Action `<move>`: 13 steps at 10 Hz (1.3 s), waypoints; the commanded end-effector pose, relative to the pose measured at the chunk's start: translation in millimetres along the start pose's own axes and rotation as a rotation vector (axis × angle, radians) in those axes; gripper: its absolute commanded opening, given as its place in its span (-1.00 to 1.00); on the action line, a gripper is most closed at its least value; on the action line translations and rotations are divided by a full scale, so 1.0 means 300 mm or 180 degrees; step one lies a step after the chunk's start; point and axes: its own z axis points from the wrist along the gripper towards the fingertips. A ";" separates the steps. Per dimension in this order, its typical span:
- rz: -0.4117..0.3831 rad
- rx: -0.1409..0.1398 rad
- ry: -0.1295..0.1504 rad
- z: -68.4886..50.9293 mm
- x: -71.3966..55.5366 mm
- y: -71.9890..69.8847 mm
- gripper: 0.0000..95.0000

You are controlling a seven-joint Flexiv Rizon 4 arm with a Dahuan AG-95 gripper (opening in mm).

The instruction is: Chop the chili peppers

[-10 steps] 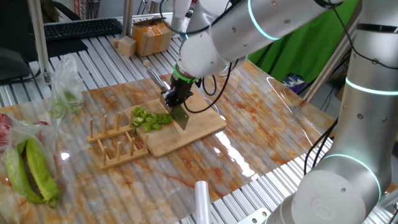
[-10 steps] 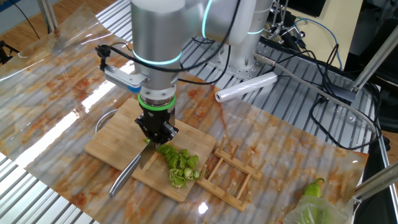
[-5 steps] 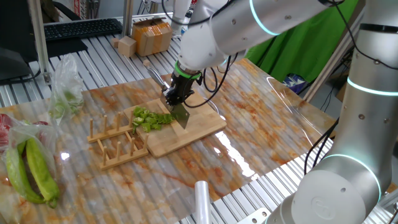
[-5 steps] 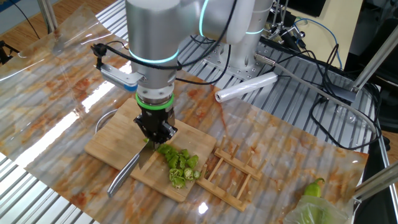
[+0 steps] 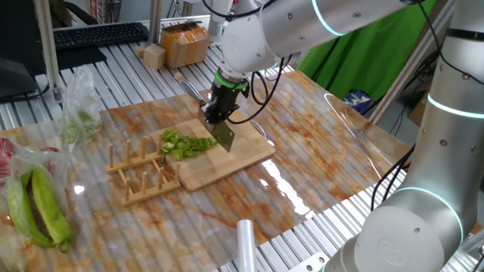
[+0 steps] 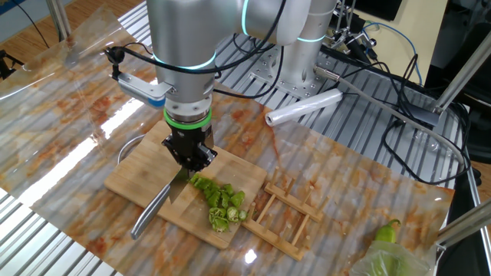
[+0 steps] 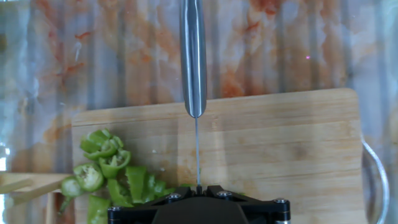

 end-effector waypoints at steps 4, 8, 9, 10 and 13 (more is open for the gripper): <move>-0.0046 -0.0010 -0.0002 -0.003 0.007 -0.027 -1.00; -0.0067 -0.0009 -0.0004 0.001 0.008 -0.037 -1.00; -0.0061 -0.0016 -0.0007 0.002 0.009 -0.037 -1.00; -0.0070 -0.0015 -0.0008 0.003 0.009 -0.036 -1.00; -0.0065 -0.0021 -0.0066 0.068 0.015 -0.027 -1.00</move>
